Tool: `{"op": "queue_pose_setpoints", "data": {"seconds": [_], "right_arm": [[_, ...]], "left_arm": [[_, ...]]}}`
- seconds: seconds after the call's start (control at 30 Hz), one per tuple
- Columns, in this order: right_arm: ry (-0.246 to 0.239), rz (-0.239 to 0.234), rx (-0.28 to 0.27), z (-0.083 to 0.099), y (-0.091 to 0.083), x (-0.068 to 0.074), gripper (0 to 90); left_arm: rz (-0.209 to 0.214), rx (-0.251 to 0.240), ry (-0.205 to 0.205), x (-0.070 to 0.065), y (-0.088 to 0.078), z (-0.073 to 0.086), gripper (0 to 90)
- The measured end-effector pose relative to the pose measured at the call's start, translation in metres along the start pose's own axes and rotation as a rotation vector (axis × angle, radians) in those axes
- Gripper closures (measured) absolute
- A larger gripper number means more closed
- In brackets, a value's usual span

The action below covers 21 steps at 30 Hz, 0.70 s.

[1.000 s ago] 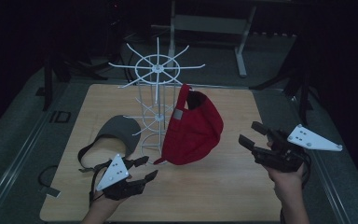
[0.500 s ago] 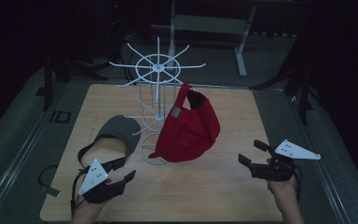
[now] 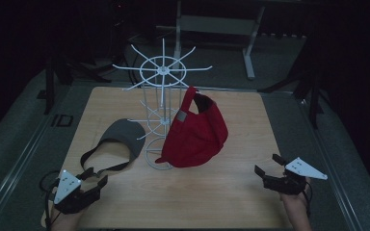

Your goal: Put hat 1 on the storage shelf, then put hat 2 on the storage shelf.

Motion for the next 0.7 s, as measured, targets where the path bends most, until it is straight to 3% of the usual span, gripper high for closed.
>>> {"op": "queue_pose_setpoints", "data": {"seconds": [0.17,0.37,0.7], "right_arm": [[0.017,0.063,0.004,0.015,-0.006,-0.011,14.0],[0.027,0.111,0.011,0.026,-0.013,-0.019,14.0],[0.054,0.128,0.01,0.04,-0.01,-0.023,13.9]], "left_arm": [[-0.083,0.1,-0.045,0.013,0.01,0.017,28.8],[-0.14,0.205,-0.049,0.018,0.029,0.029,17.4],[-0.179,0.269,-0.056,0.023,0.059,0.03,14.7]]}}
Point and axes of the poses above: each handheld gripper's, and its own axes: y roughly forward along the jaws, z roughly out of its underside, x roughly to its left, the point moved 5 cm from there along y, roughly forward along the jaws, and after that the axes turned 15 degrees about -z, right-handed, at the moved point
